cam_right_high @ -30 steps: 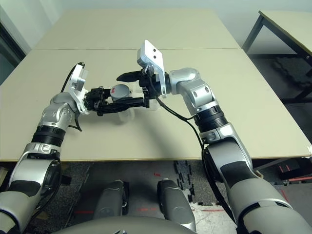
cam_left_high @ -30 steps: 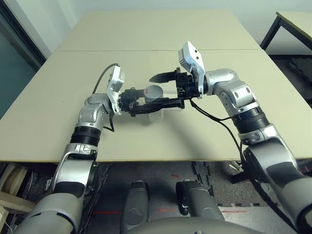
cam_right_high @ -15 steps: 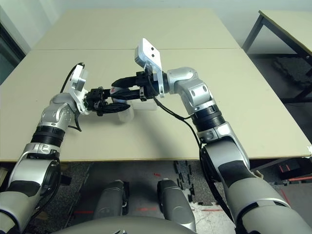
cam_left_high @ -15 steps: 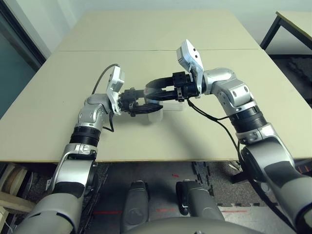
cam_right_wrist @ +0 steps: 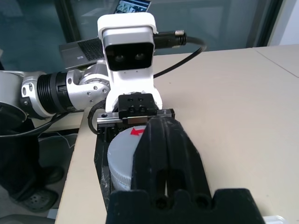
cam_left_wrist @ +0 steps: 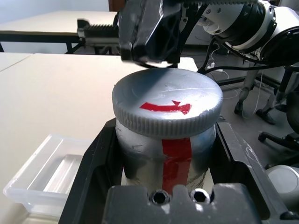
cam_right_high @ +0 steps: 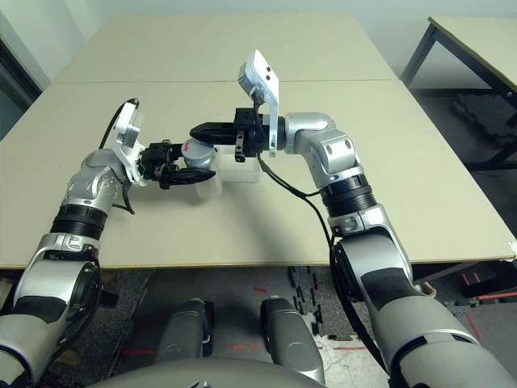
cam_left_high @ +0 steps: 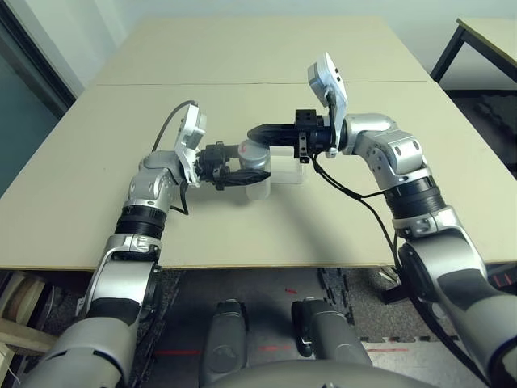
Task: Pour the medicine from the bottle into the box.
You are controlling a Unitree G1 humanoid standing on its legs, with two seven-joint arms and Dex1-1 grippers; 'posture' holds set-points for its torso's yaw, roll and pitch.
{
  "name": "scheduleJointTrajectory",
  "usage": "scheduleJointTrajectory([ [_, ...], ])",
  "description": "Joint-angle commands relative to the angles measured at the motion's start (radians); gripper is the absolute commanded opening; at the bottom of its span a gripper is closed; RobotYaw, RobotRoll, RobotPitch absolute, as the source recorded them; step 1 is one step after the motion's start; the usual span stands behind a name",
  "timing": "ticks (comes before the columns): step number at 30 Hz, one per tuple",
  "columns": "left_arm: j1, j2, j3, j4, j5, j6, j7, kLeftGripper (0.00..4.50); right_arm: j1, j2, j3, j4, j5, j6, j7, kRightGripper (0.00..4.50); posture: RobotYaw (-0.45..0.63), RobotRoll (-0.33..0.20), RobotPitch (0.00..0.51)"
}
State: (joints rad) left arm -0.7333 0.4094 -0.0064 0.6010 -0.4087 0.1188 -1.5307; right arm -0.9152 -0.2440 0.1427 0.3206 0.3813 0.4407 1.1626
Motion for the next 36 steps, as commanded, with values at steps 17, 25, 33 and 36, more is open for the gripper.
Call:
scheduleJointTrajectory([
  [17, -0.012, -0.002, -0.012, 0.003, 0.010, -0.018, -0.009, 2.72, -0.010, -0.055, 0.053, -0.040, -0.039, -0.021, 0.053, 4.50, -0.06, 0.000, 0.092],
  [25, -0.015, -0.003, -0.015, 0.001, 0.011, -0.017, -0.009, 2.72, -0.001, -0.061, 0.085, -0.047, -0.061, -0.038, 0.071, 4.50, -0.06, 0.000, 0.094],
  [33, -0.018, -0.005, -0.018, 0.000, 0.010, -0.016, -0.008, 2.72, 0.006, -0.055, 0.100, -0.046, -0.066, -0.040, 0.073, 4.50, -0.06, 0.000, 0.093],
  [36, -0.018, -0.006, -0.018, 0.000, 0.009, -0.016, -0.006, 2.72, 0.008, -0.054, 0.101, -0.042, -0.070, -0.044, 0.072, 4.50, -0.05, 0.000, 0.094],
])
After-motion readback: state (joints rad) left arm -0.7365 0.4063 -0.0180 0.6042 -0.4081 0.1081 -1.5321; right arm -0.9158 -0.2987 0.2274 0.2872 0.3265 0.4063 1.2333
